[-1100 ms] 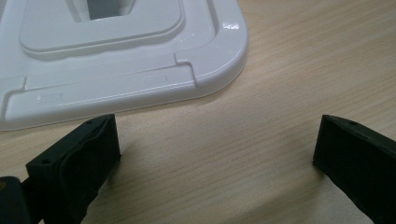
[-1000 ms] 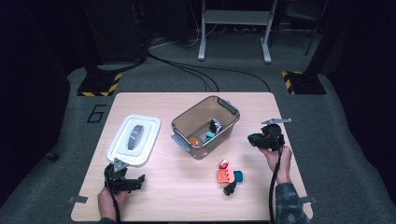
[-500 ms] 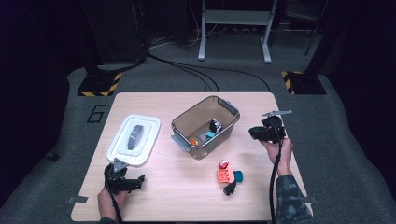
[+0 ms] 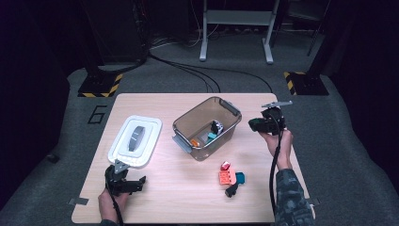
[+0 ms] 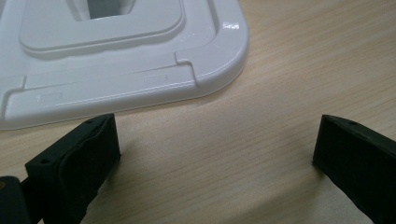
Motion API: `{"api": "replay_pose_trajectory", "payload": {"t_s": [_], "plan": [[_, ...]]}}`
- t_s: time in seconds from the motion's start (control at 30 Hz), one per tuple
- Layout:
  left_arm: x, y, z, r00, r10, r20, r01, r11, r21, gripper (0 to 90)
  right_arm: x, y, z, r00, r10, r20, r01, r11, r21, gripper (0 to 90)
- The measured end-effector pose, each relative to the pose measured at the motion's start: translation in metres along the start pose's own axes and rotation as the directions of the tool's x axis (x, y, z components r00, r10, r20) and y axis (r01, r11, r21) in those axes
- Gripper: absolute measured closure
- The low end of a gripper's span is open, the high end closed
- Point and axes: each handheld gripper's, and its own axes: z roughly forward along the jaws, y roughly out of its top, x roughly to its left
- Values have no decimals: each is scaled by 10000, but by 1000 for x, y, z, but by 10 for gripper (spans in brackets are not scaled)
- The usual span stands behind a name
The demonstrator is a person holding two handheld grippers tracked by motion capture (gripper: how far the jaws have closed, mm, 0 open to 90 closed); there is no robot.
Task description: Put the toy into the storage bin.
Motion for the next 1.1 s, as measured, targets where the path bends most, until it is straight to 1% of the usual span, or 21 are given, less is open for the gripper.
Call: {"api": "replay_pose_trajectory", "payload": {"t_s": [0.1, 0.17, 0.23, 0.3, 0.37, 0.43, 0.47, 0.5, 0.6, 0.67, 0.7, 0.8, 0.9, 0.97, 1.0, 1.03, 1.07, 1.1], "plan": [[0, 0, 0, 10000, 2, -4, -2, 10000, -1, 3, 1, 6, 0, 10000, -61, -36, 61, 9999, -111, 591], [0, 0, 0, 10000, 3, -4, -3, 10000, 1, 3, 3, 11, -2, 9999, -115, 56, 115, 9998, -145, 591], [0, 0, 0, 10000, 4, -3, -4, 10000, 2, 3, 1, 14, -3, 9999, -144, -3, 144, 9998, -139, 591], [0, 0, 0, 10000, 30, 1, -30, 10000, 8, 3, 2, 17, -3, 10000, -65, 10, 65, 9997, -256, 592], [0, 0, 0, 10000, 28, 3, -28, 10000, 22, 3, 4, 20, -3, 10000, -78, -9, 78, 9997, -232, 592], [0, 0, 0, 10000, 0, -1, 0, 10000, -1, 3, 4, 22, -2, 9997, -255, 17, 255, 9994, -242, 591], [0, 0, 0, 10000, 42, -4, -42, 10000, -13, 3, 5, 23, -2, 9999, -158, 43, 158, 9997, -179, 591], [0, 0, 0, 10000, 14, 0, -14, 10000, 15, 3, 4, 24, -2, 9998, -214, 6, 214, 9996, -206, 591], [0, 0, 0, 10000, 5, 22, -5, 10000, 38, 4, 5, 29, -6, 9999, -168, 19, 169, 9991, -395, 591], [0, 0, 0, 10000, 6, 8, -6, 10000, 39, 4, 6, 33, -8, 9995, -313, 42, 315, 9984, -475, 592], [0, 0, 0, 10000, 12, 12, -12, 10000, 43, 3, 8, 35, -10, 9996, -288, 53, 290, 9985, -454, 592], [0, 0, 0, 10000, 3, 17, -3, 10000, 38, 4, 13, 42, -11, 9995, -324, -18, 322, 9976, -607, 591], [0, 0, 0, 10000, 4, -4, -4, 10000, 25, 4, 20, 50, -9, 9984, -547, -106, 539, 9968, -594, 591], [0, 0, 0, 10000, 12, -1, -12, 10000, 33, 4, 27, 54, -5, 9977, -655, -184, 643, 9962, -584, 591], [0, 0, 0, 10000, 11, -6, -11, 10000, 12, 4, 30, 56, -3, 9969, -758, -223, 746, 9958, -533, 591], [0, 0, 0, 10000, -4, -5, 4, 10000, 0, 4, 33, 59, 0, 9952, -931, -303, 911, 9939, -614, 591], [0, 0, 0, 10000, -5, -6, 5, 10000, -3, 4, 36, 60, 2, 9959, -843, -342, 823, 9951, -554, 591], [0, 0, 0, 10000, 19, -1, -19, 10000, 18, 4, 39, 62, 5, 9950, -933, -369, 911, 9942, -565, 591]]}}
